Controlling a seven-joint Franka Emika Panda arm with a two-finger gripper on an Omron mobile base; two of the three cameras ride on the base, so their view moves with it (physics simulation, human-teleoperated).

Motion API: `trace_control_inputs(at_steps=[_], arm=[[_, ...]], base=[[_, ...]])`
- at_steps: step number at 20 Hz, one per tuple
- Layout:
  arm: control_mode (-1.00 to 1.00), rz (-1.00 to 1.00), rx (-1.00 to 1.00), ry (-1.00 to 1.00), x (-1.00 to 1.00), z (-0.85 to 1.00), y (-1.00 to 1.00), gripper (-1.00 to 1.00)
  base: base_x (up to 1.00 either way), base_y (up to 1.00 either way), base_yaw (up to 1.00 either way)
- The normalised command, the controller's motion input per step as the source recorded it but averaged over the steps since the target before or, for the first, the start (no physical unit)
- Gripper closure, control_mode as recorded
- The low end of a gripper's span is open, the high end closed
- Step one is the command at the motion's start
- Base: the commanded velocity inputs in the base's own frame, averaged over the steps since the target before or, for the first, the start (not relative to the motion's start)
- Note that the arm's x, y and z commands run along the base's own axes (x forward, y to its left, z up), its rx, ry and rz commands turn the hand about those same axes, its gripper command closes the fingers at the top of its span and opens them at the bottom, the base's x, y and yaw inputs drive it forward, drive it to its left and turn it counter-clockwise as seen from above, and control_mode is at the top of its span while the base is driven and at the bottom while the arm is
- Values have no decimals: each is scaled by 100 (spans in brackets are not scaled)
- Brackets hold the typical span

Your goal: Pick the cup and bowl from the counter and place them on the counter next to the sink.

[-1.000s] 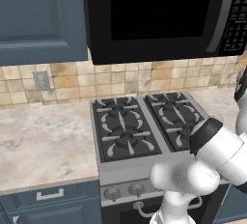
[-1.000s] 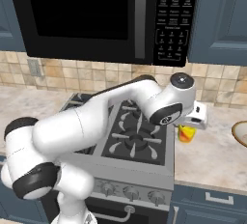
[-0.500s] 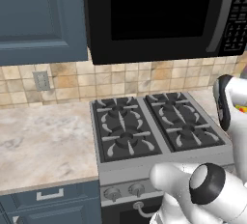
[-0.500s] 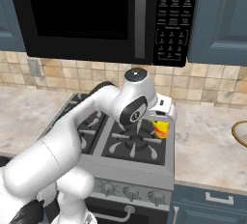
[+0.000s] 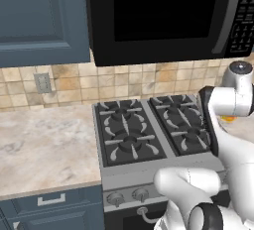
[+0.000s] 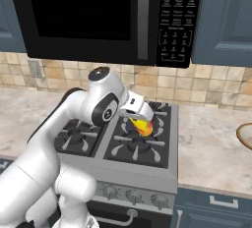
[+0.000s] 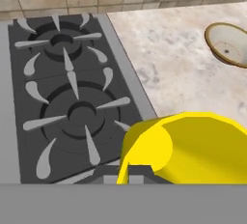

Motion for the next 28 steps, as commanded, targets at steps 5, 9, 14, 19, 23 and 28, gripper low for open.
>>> trace_control_inputs(at_steps=[5,9,14,19,23,28], arm=[[-100,-13,-3,-2,0,37,68,100],[-100,-9,0,-1,-11,25,65,100],[-100,0,0,0,-19,7,60,100],[-100,1,2,1,-23,0,42,100],[-100,4,1,6,-13,0,43,100],[-100,6,4,6,-3,0,27,100]], base=[[0,0,0],[0,0,0],[0,0,0],[0,0,0],[0,0,0],[0,0,0]])
